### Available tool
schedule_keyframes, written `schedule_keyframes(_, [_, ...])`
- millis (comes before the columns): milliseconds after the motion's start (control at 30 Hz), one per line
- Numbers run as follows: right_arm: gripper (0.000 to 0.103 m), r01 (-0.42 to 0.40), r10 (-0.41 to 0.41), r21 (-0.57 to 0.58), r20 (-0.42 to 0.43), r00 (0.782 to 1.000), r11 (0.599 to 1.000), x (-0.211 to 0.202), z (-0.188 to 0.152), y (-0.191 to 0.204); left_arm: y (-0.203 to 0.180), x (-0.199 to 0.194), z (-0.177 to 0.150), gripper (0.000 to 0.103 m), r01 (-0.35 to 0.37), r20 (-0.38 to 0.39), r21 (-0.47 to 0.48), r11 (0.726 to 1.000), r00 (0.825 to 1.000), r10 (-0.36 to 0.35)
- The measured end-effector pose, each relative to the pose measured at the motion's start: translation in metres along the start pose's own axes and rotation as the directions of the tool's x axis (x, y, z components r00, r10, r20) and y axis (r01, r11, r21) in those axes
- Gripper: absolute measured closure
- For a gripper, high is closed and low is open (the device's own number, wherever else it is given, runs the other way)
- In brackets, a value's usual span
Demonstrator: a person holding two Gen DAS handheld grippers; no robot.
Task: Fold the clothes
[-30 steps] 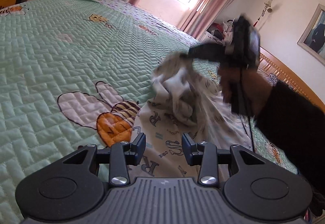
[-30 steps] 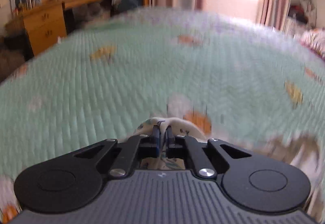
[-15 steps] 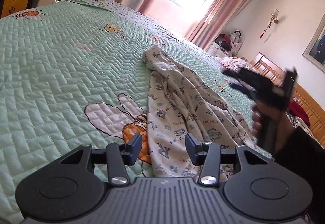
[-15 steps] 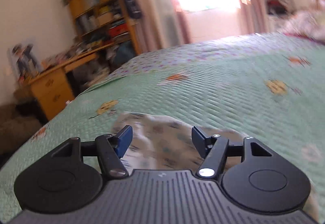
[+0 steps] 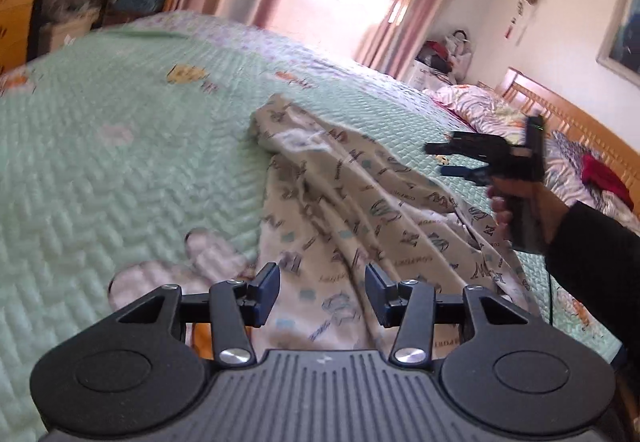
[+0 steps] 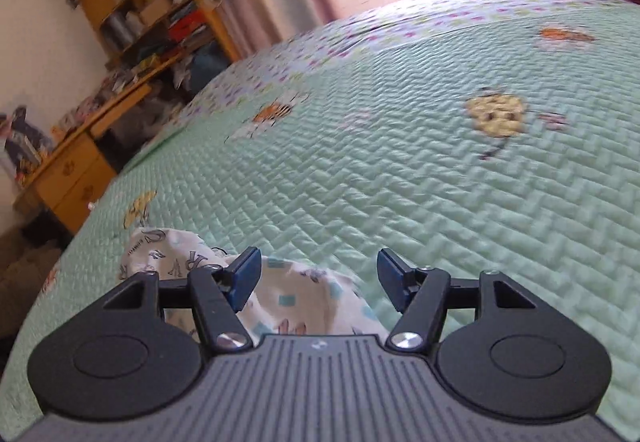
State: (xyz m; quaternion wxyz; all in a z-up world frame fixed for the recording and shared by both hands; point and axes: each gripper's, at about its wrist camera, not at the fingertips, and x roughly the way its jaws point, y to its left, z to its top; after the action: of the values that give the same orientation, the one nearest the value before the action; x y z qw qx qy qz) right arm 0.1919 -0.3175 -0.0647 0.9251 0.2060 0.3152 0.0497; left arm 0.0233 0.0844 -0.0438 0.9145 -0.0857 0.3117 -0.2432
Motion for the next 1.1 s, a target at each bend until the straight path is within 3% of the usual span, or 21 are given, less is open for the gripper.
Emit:
schedule_keyframes(100, [0.043, 0.002, -0.011, -0.109, -0.082, 0.997, 0.994, 0.032, -0.011, 0.017, -0.018, 0.016, 0.007, 0.043, -0.040, 0.018, 0.089, 0.995, 0.999, 0.039])
schedule_keyframes(167, [0.048, 0.053, -0.069, -0.234, -0.063, 0.996, 0.971, 0.034, -0.027, 0.030, -0.023, 0.028, 0.004, 0.043, -0.047, 0.014, 0.114, 0.992, 0.999, 0.046])
schedule_keyframes(200, [0.065, 0.069, -0.085, -0.279, -0.045, 0.995, 0.958, 0.031, -0.034, 0.036, -0.023, 0.034, 0.001, 0.043, -0.052, 0.010, 0.113, 0.992, 0.999, 0.051])
schedule_keyframes(233, [0.093, 0.077, -0.087, -0.307, -0.020, 0.996, 0.949, 0.025, -0.038, 0.041, -0.022, 0.040, -0.003, 0.043, -0.060, 0.005, 0.107, 0.992, 0.998, 0.060])
schedule_keyframes(300, [0.093, 0.064, -0.052, -0.390, 0.042, 0.998, 0.919, 0.002, -0.053, 0.057, -0.017, 0.050, -0.012, 0.044, -0.069, -0.020, 0.079, 0.994, 0.997, 0.071])
schedule_keyframes(400, [0.092, 0.003, 0.030, -0.568, 0.049, 0.998, 0.823, -0.033, -0.093, 0.091, -0.011, 0.055, -0.026, 0.044, -0.084, -0.029, 0.049, 0.995, 0.996, 0.086])
schedule_keyframes(467, [0.090, -0.013, 0.057, -0.656, 0.045, 0.997, 0.755, -0.049, -0.120, 0.106, -0.010, 0.055, -0.035, 0.042, -0.089, 0.004, 0.063, 0.994, 0.996, 0.089])
schedule_keyframes(533, [0.081, 0.010, 0.063, -0.685, 0.081, 0.995, 0.729, -0.060, -0.132, 0.111, -0.012, 0.055, -0.042, 0.040, -0.097, 0.035, 0.085, 0.992, 0.995, 0.094])
schedule_keyframes(600, [0.077, 0.004, 0.088, -0.641, 0.112, 0.990, 0.767, -0.070, -0.124, 0.107, -0.015, 0.056, -0.044, 0.039, -0.110, 0.043, 0.106, 0.988, 0.993, 0.106])
schedule_keyframes(667, [0.075, -0.025, 0.125, -0.544, 0.148, 0.981, 0.839, -0.079, -0.105, 0.097, -0.016, 0.056, -0.045, 0.037, -0.111, 0.041, 0.115, 0.987, 0.993, 0.107])
schedule_keyframes(833, [0.047, -0.064, 0.113, -0.283, 0.162, 0.980, 0.957, -0.066, -0.051, 0.057, -0.009, 0.059, -0.044, 0.031, -0.074, 0.029, 0.087, 0.993, 0.997, 0.072])
schedule_keyframes(900, [0.047, -0.116, 0.130, -0.171, 0.074, 0.989, 0.979, -0.041, -0.031, 0.045, -0.008, 0.060, -0.044, 0.030, -0.068, 0.028, 0.085, 0.994, 0.997, 0.066])
schedule_keyframes(967, [0.047, -0.182, 0.182, -0.064, -0.004, 0.983, 0.981, -0.015, -0.023, 0.038, -0.009, 0.060, -0.044, 0.030, -0.064, 0.028, 0.084, 0.994, 0.998, 0.062])
schedule_keyframes(1100, [0.046, -0.258, 0.263, 0.087, -0.041, 0.964, 0.962, 0.005, -0.022, 0.039, -0.007, 0.059, -0.044, 0.028, -0.051, 0.029, 0.073, 0.996, 0.998, 0.049])
